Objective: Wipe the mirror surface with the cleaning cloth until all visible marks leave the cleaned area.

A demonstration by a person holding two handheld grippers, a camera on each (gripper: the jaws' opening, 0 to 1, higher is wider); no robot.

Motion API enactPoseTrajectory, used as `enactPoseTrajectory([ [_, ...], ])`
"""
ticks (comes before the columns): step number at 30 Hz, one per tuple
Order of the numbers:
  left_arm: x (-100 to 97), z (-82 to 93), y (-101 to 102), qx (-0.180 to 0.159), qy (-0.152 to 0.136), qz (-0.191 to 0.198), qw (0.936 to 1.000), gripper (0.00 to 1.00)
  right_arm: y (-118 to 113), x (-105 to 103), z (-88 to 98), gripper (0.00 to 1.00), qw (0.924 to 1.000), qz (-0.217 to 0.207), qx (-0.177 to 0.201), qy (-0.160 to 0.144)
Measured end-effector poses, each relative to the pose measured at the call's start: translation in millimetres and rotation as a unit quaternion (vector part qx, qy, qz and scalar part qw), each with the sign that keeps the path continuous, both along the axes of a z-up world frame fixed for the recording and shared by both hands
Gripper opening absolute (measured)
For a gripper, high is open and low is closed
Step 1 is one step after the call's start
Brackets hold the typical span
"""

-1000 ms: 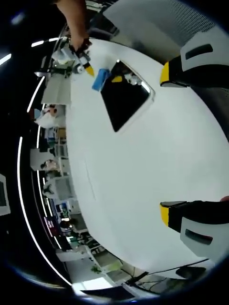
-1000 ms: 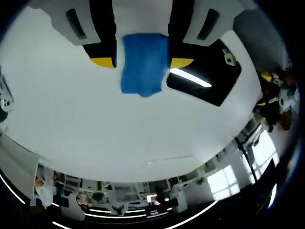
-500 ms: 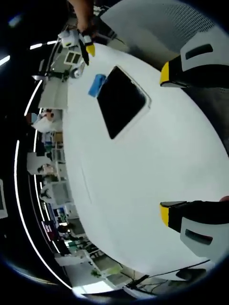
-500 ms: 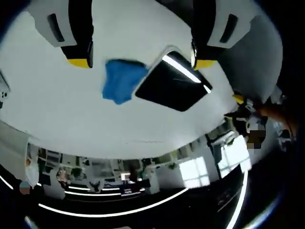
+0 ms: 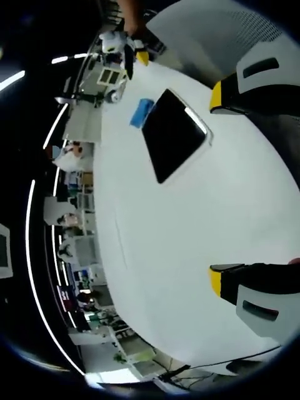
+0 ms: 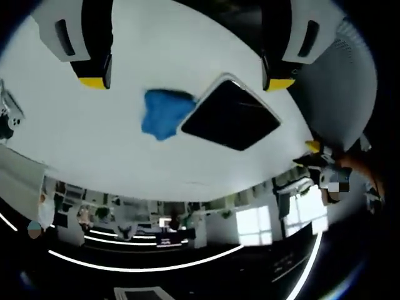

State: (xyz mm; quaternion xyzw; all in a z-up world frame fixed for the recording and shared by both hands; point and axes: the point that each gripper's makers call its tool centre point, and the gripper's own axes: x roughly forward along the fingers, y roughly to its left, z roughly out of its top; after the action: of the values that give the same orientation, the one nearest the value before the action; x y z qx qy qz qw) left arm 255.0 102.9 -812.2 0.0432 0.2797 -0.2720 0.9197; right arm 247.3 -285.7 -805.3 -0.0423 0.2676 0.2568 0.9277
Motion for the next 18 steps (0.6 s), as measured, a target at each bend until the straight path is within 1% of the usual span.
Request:
enactPoseTrajectory([
  [1, -1.2, -1.4, -0.9, 0.002, 0.002, -0.004, 1.0000, 0.99, -0.2, -0.6, -1.2, 1.00, 0.9999, -0.008, 0.011, 0.004],
  [2, -2.9, -2.7, -2.4, 0.005, 0.005, -0.009, 0.9999, 0.99, -0.7, -1.0, -1.1, 1.00, 0.9998, -0.012, 0.015, 0.003],
  [3, -3.1, -1.2, -4.6, 0.006, 0.002, -0.013, 0.9999, 0.99, -1.1, -2.0, -1.5, 1.00, 0.9998, -0.012, 0.017, 0.004],
  [7, -0.4, 2.8, -5.5, -0.002, -0.006, -0.011, 0.9999, 0.99, 0.0, -5.4, -6.0, 1.00, 0.9999, -0.002, 0.006, 0.009],
  [10, -1.5, 6.1, -5.3, -0.011, -0.014, -0.009, 0.9998, 0.99, -0.4, -5.6, -11.1, 1.00, 0.9998, -0.004, 0.009, 0.018],
  [12, 0.3, 7.6, -4.6, -0.014, -0.016, -0.003, 0.9998, 0.99, -1.3, -7.0, -16.1, 1.00, 0.9995, -0.005, 0.004, 0.030],
  [14, 1.5, 8.8, -5.5, -0.017, -0.017, -0.003, 0.9997, 0.99, 2.4, -7.2, -12.3, 1.00, 0.9995, -0.004, 0.015, 0.029],
  [15, 1.3, 8.6, -6.2, -0.017, -0.016, -0.005, 0.9997, 0.99, 3.8, -7.5, -10.1, 1.00, 0.9995, -0.002, 0.015, 0.027],
  [16, 0.6, 8.0, -7.0, -0.017, -0.015, -0.008, 0.9997, 0.99, 5.6, -7.2, -6.7, 1.00, 0.9998, 0.007, 0.009, 0.019],
  [18, -0.9, 8.2, -7.5, -0.017, -0.015, -0.008, 0.9997, 0.99, 4.9, -7.6, -7.8, 1.00, 0.9997, 0.009, 0.002, 0.021],
])
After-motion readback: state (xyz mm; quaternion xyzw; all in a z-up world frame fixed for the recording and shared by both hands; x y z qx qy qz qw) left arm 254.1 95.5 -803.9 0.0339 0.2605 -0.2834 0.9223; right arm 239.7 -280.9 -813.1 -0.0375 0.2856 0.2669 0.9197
